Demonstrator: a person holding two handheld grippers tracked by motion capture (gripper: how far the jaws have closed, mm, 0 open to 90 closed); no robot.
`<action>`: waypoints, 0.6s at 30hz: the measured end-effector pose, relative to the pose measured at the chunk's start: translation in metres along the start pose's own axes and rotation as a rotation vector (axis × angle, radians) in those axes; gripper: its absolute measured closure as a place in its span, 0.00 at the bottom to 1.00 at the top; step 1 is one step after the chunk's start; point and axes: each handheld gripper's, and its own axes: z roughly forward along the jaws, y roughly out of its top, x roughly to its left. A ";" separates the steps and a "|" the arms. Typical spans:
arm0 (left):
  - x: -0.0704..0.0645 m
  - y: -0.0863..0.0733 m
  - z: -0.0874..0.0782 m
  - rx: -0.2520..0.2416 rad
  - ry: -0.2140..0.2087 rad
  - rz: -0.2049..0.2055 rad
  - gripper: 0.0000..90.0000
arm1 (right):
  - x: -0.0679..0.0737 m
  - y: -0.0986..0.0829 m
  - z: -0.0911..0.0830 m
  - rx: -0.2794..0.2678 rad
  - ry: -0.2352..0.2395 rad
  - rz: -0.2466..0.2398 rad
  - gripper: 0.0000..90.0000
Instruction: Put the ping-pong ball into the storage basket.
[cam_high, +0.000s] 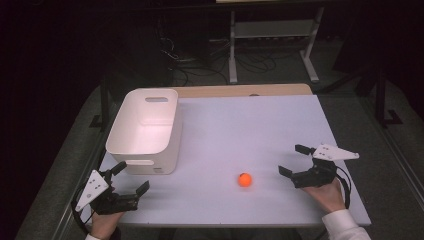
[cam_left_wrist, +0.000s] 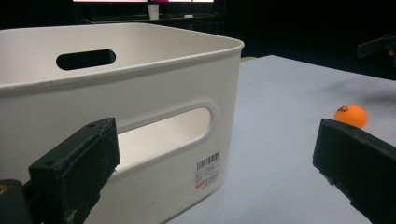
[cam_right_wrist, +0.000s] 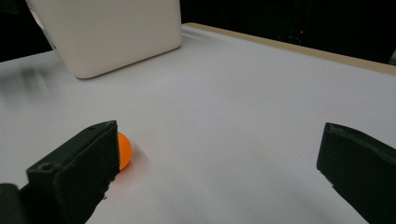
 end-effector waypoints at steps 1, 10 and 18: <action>-0.001 0.000 0.000 -0.009 -0.002 -0.009 0.00 | 0.000 0.000 0.000 -0.001 -0.001 0.000 0.00; -0.001 0.000 0.001 0.004 0.005 -0.006 0.00 | 0.002 0.003 0.000 0.013 0.004 -0.006 0.00; -0.001 0.000 0.000 0.010 0.008 -0.011 0.00 | 0.012 0.016 0.004 0.070 0.003 -0.027 0.00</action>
